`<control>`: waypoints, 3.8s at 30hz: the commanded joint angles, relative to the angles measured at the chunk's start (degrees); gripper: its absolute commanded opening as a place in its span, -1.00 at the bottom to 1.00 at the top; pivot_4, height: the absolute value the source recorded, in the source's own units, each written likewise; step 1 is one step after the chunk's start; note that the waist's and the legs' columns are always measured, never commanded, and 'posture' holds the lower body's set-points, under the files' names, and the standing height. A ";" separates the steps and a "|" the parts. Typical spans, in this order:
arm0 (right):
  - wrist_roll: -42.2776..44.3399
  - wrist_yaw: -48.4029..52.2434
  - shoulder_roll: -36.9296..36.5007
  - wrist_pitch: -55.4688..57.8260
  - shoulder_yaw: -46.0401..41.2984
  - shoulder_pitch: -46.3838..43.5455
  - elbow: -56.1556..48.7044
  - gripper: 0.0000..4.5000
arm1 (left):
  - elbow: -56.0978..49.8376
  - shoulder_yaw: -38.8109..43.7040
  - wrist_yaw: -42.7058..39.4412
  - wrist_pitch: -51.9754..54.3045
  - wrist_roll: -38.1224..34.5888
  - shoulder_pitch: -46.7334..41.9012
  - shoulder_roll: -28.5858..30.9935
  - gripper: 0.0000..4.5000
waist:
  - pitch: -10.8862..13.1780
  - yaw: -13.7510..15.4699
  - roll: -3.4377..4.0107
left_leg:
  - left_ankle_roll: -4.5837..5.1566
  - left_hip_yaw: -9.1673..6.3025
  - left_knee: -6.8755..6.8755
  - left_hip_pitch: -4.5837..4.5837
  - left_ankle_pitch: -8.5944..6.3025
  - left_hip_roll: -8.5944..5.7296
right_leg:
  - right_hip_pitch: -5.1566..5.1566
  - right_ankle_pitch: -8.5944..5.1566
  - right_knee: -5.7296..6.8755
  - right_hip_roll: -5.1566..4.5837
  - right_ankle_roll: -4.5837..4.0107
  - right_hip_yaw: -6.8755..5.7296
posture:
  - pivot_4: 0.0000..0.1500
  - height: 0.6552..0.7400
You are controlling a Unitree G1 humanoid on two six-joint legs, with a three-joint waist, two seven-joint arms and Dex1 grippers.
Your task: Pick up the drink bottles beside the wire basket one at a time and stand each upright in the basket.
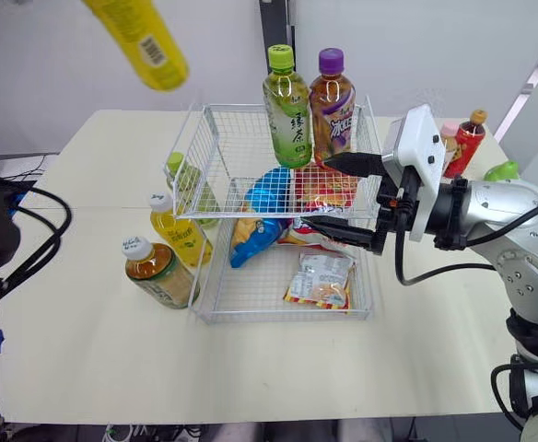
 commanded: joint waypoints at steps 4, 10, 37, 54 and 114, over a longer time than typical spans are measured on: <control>0.60 -1.78 -0.06 -0.91 -2.23 -0.06 -1.99 1.00 | 3.76 0.18 -1.11 -5.31 1.15 -2.23 -5.69 -0.38 | 0.01 -0.52 -0.02 | 0.00 -0.01 0.00 -0.02 0.00 0.01 | -0.13 0.00 0.10 -0.01 0.00 0.04 | 1.00 1.00; 0.96 -3.54 -0.13 -0.47 -3.20 0.49 -2.84 1.00 | 6.15 -0.53 -1.18 -8.61 3.38 0.29 -9.26 -0.38 | 0.02 -0.75 -0.03 | 0.00 0.12 0.00 -0.05 0.00 0.02 | -0.30 0.00 0.27 -0.04 0.00 0.11 | 1.00 1.00; 0.09 -5.41 -0.53 -2.91 -3.85 2.21 -2.11 1.00 | 4.99 -0.71 -4.83 -11.07 5.64 4.41 -10.38 0.88 | 0.03 -0.59 -0.05 | 0.00 0.15 0.04 -0.09 0.01 0.01 | -0.37 0.00 0.36 -0.06 -0.01 0.11 | 1.00 1.00; -0.26 -1.51 -0.54 -5.42 -3.00 1.20 0.36 1.00 | -28.34 6.45 -9.43 14.64 -4.34 16.22 8.31 1.00 | 0.03 -1.02 -0.02 | 0.00 0.09 0.03 -0.05 0.01 0.08 | -0.39 -0.03 0.42 -0.01 -0.05 0.12 | 1.00 1.00; 3.58 27.82 2.13 -10.80 3.96 -3.05 9.18 1.00 | -104.46 42.01 41.20 16.02 -37.11 107.68 -13.33 1.00 | -0.07 1.51 0.15 | -0.13 0.48 -0.14 0.44 -0.08 0.89 | 0.23 0.37 -0.61 0.26 -0.73 0.20 | 1.00 1.00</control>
